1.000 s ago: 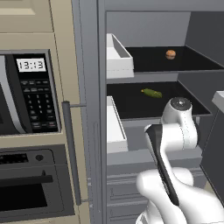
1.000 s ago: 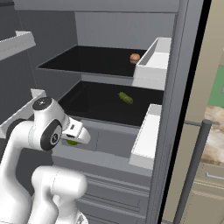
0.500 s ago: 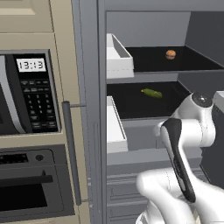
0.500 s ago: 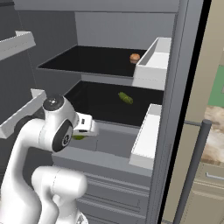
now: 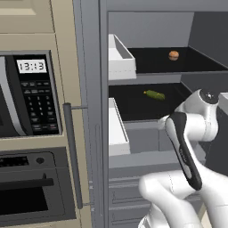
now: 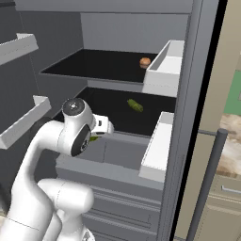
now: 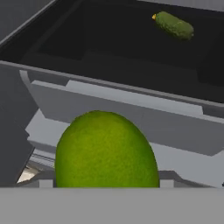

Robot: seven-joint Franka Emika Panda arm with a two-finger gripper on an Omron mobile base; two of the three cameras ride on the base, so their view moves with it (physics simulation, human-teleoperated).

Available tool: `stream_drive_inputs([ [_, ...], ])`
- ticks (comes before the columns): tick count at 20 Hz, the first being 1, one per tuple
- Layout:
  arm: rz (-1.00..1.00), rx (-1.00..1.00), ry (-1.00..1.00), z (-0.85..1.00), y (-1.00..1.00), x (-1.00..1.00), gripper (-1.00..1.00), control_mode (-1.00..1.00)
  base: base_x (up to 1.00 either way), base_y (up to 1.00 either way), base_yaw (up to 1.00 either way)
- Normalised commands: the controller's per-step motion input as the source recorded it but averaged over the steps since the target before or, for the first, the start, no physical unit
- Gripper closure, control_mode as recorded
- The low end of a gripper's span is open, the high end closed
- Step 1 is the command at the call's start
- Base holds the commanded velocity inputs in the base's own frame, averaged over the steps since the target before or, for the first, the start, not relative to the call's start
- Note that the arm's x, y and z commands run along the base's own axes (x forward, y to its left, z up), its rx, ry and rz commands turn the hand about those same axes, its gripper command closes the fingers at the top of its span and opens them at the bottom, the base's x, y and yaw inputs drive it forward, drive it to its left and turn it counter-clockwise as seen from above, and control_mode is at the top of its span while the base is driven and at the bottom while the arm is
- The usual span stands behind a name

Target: Place the lime in the correct fridge rack based on whether it is a fruit or vegetable. Finally, close the fridge door.

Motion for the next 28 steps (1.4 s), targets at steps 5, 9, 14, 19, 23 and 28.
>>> stream_drive_inputs([
  [5,0.00,0.00,-0.07,0.01,0.00,0.75,1.00,-1.00,0.00,0.00,0.00],
  [9,0.00,0.00,-0.01,0.00,0.00,0.73,1.00,-1.00,0.00,0.00,0.00],
  [14,0.00,0.00,0.00,0.00,0.00,0.75,1.00,-1.00,0.00,0.00,0.00],
  [19,0.00,0.00,0.00,-0.03,0.00,0.60,1.00,-1.00,0.00,0.00,0.00],
  [23,0.00,0.00,0.00,-0.14,0.00,0.58,1.00,-1.00,0.00,0.00,0.00],
  [28,0.00,0.00,0.00,-0.16,0.00,0.65,1.00,-1.00,0.00,0.00,0.00],
])
